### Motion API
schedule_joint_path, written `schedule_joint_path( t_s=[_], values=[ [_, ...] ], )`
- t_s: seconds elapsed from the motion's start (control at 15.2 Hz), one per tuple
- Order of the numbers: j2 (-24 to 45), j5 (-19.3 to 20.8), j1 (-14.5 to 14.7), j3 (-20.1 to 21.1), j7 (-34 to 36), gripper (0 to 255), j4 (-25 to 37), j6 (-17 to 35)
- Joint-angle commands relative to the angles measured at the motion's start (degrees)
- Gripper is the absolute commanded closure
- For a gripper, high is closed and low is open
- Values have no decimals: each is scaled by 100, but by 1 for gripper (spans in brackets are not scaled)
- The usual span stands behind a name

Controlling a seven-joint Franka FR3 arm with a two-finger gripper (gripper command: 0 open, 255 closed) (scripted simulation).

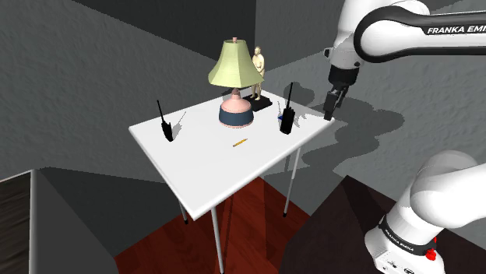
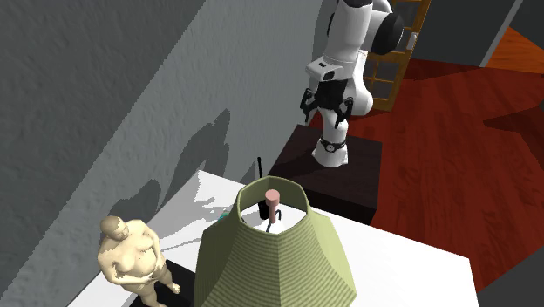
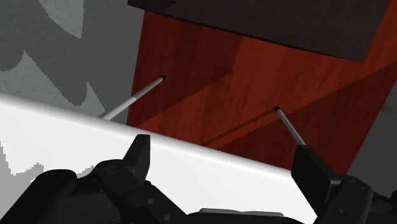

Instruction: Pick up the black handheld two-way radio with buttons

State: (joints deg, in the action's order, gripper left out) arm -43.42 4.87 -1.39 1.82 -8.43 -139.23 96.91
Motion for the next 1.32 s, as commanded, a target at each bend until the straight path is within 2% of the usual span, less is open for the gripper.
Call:
schedule_joint_path(
  t_s=[0.0, 0.59, 1.25],
  values=[
    [0, 0, 0, 0, 0, 0, 0, 0],
    [1108, 495, -327, -69, 329, 0, -340, 2497],
    [2875, 1338, -867, -40, 1047, 0, 212, 4869]
  ],
)
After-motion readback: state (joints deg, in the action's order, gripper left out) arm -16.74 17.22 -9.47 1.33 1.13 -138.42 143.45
